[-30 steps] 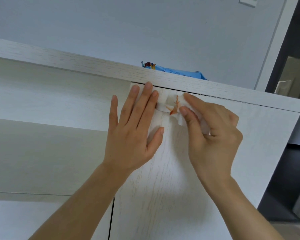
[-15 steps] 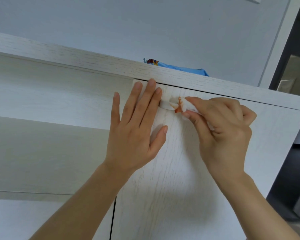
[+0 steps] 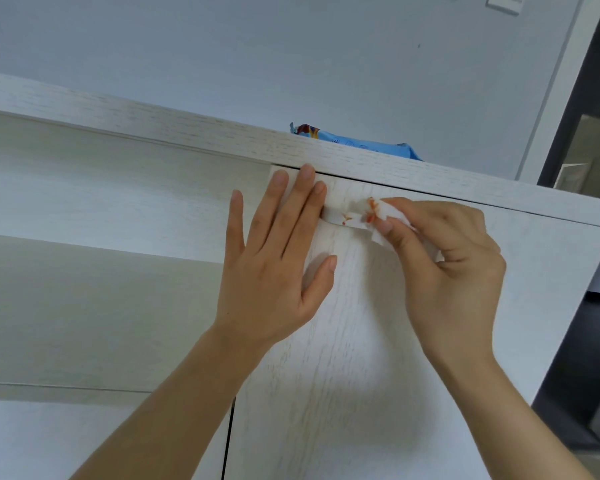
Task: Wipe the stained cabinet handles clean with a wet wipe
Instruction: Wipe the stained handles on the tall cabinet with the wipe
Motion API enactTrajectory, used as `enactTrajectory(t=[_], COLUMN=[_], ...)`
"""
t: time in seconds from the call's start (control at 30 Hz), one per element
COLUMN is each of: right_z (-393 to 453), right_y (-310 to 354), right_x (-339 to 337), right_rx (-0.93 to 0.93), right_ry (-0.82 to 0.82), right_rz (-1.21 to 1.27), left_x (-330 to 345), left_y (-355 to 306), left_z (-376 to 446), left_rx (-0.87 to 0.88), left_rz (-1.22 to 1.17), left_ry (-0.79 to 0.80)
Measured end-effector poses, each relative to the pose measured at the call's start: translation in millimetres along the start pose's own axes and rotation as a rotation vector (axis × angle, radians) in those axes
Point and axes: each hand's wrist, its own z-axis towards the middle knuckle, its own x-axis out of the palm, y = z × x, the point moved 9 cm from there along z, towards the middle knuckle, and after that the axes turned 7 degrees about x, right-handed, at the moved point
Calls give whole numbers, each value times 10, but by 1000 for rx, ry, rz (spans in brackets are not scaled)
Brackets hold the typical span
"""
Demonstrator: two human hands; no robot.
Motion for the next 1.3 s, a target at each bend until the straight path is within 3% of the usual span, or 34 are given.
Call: enactTrajectory(t=[0.4, 0.57, 0.83, 1.03, 1.17, 1.3], right_z=[-28, 0, -9, -9, 1, -7], right_y=[226, 14, 291, 309, 105, 270], right_x=[141, -7, 167, 237, 85, 230], right_rx=[-195, 0, -180, -130, 47, -27], right_ry=[-6, -10, -5, 15, -23, -3], right_rz=[-141, -10, -173, -160, -25, -118], left_x=[-26, -27, -23, -32, -29, -27], left_y=[16, 17, 16, 34, 52, 55], left_z=[1, 0, -2, -10, -19, -24], left_rx=[-32, -37, -30, -50, -67, -66], left_rz=[-25, -26, -16, -7, -20, -19], left_ry=[-37, -26, -30, -47, -38, -39])
